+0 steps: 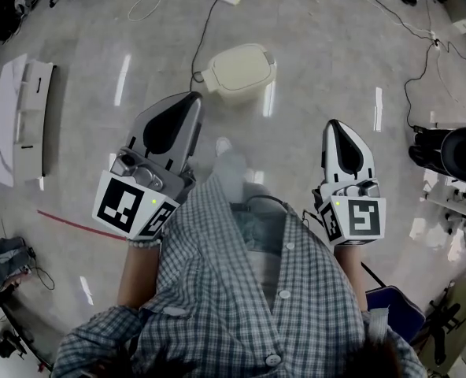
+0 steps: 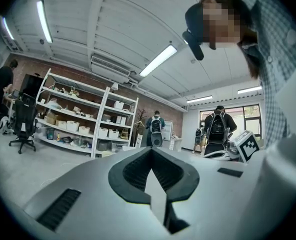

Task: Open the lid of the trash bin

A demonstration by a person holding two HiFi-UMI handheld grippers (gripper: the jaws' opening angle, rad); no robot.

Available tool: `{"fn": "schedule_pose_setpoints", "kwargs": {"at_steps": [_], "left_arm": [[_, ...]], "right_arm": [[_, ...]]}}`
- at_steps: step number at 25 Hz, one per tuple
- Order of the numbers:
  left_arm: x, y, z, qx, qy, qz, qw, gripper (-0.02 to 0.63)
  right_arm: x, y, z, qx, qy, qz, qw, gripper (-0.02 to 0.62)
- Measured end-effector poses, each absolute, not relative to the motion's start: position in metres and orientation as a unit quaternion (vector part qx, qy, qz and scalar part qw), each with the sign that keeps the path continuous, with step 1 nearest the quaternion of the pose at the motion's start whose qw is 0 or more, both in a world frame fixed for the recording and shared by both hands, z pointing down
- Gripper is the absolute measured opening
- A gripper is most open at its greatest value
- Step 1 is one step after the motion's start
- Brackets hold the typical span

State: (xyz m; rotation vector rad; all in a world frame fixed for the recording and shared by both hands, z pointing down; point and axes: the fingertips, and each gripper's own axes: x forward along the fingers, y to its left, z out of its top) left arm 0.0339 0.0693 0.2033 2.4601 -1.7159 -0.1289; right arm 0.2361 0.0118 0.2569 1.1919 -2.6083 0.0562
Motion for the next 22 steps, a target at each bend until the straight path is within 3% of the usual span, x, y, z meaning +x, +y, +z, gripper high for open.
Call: {"fn": "schedule_pose_setpoints", "kwargs": {"at_steps": [22], "left_arm": [[-0.027, -0.021, 0.189, 0.814, -0.575, -0.048, 0.06, 0.0]], "right_arm": [[0.158, -0.084, 0.241, 0.385, -0.914, 0.01, 0.13, 0.018]]}}
